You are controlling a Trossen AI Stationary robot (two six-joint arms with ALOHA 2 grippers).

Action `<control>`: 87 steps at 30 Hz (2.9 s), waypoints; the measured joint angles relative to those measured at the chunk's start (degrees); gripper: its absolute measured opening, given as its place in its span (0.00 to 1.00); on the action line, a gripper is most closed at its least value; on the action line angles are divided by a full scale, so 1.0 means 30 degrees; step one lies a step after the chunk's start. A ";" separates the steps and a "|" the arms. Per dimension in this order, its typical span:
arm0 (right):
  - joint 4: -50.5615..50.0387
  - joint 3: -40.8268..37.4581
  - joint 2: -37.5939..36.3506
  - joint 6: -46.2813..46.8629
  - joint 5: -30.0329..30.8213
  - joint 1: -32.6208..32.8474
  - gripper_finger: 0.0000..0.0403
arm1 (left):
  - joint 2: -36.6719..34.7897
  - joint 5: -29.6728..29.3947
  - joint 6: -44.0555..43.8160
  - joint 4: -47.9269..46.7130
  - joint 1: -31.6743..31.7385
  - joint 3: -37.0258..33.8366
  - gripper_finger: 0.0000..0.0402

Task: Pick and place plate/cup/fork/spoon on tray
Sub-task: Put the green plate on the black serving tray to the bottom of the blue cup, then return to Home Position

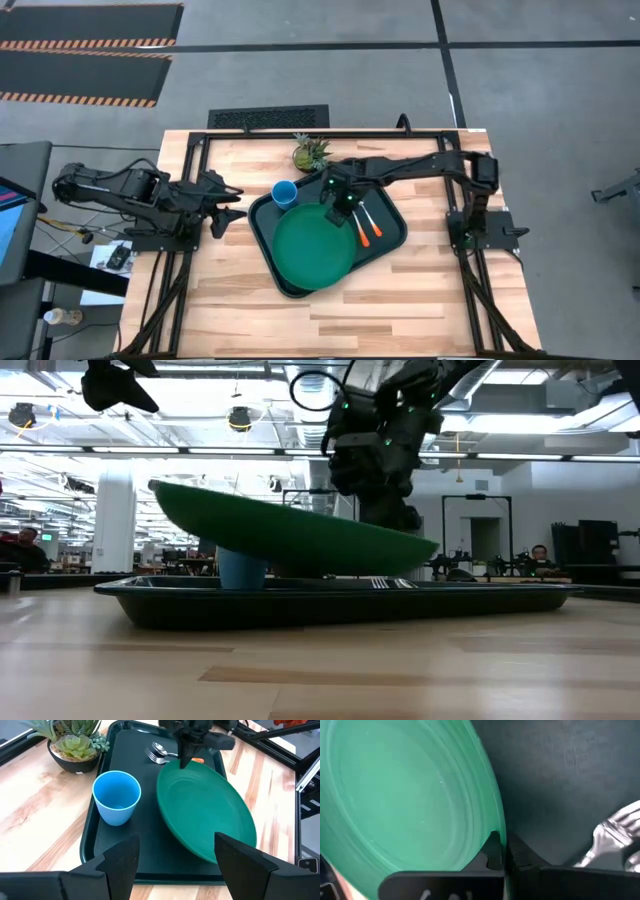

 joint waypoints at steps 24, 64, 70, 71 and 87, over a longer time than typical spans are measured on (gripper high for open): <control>0.0706 0.0007 0.1447 0.0044 -0.0517 -0.0389 0.04 | 0.0009 -0.0036 -0.0007 0.0016 0.0000 0.0000 0.60; -0.3041 0.1880 -0.7367 -0.8070 -0.0860 -0.1181 0.37 | -0.0335 -0.1776 0.1756 0.0559 0.0000 0.0007 0.60; -0.5555 0.0199 -1.2813 -0.9310 -0.0223 -0.0367 0.37 | -0.0336 -0.1302 0.4353 0.0905 -0.0039 0.0007 0.60; -0.3290 -0.0972 -1.3846 -0.9409 -0.0093 -0.0148 0.37 | -0.0351 -0.1072 0.5621 0.1540 -0.0088 0.0007 0.60; 1.8118 -1.9187 -2.8486 -0.1416 -0.2467 -0.2648 0.37 | -0.9964 0.3233 0.9103 0.8288 0.0597 -0.4715 0.60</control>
